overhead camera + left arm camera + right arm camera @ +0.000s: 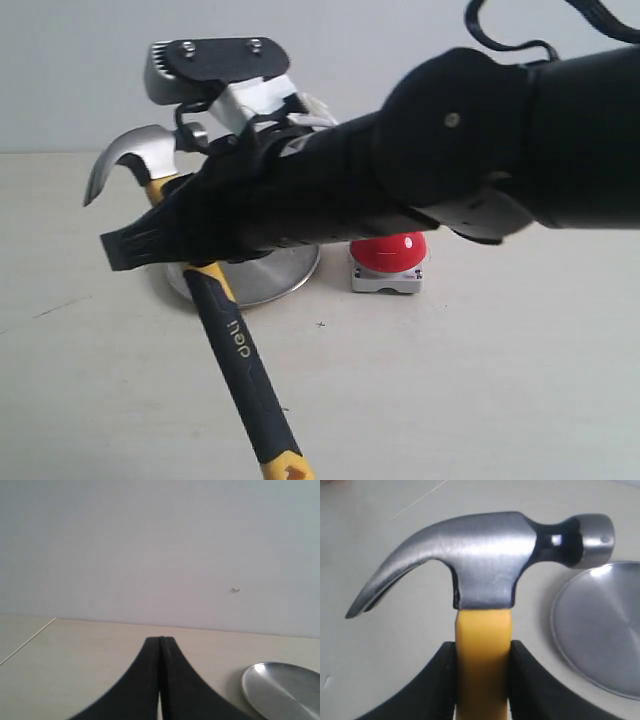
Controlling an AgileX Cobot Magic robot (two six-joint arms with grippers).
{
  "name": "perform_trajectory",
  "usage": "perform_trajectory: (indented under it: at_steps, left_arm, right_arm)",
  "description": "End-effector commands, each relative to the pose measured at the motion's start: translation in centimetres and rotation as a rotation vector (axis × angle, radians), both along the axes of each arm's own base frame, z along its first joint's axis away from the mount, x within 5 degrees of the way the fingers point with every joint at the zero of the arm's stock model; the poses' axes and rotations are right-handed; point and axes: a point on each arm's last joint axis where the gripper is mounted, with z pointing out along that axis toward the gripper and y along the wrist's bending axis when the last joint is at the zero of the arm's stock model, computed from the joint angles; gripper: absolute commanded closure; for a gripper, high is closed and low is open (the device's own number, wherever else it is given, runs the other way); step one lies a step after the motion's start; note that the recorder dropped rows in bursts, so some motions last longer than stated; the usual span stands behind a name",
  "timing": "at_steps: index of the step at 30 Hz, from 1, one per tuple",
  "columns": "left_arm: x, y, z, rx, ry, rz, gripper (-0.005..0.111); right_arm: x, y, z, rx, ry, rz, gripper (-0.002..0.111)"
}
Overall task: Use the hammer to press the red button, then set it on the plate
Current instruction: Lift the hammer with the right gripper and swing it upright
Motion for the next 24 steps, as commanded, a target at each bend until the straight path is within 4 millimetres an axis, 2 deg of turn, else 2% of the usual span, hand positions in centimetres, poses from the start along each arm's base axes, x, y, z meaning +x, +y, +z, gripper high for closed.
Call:
perform_trajectory:
  at_steps: [1, 9, 12, 15, 17, 21, 24]
  left_arm:
    - [-0.1, 0.0, 0.1, -0.003, -0.011, 0.0, 0.107]
    - [-0.1, 0.0, 0.1, -0.003, -0.011, 0.0, 0.107]
    - [-0.1, 0.0, 0.1, -0.004, -0.015, -0.001, 0.107]
    - [-0.1, -0.1, 0.3, -0.003, -0.041, -0.007, 0.107]
    - [-0.1, -0.1, 0.5, -0.061, -0.057, -0.015, 0.107]
    - [-0.1, -0.1, 0.6, -0.444, -0.086, -0.053, 0.107]
    - [-0.1, -0.1, 0.5, -0.44, -0.079, -0.05, 0.107]
  right_arm:
    - [-0.5, -2.6, 1.1, 0.059, -0.124, -0.164, 0.108]
    - [-2.0, -5.3, 1.3, 0.088, -0.211, -0.257, 0.108]
    - [-3.3, -6.8, 1.0, 0.224, -0.272, -0.302, 0.108]
    - [-4.3, -6.9, 0.4, 0.369, -0.286, -0.259, 0.108]
    - [-4.5, -6.9, 0.3, 0.426, -0.291, -0.246, 0.108]
    - [-4.9, -7.4, 0.4, 0.558, -0.31, -0.275, 0.108]
    - [-4.9, -7.6, 0.9, 0.652, -0.322, -0.288, 0.108]
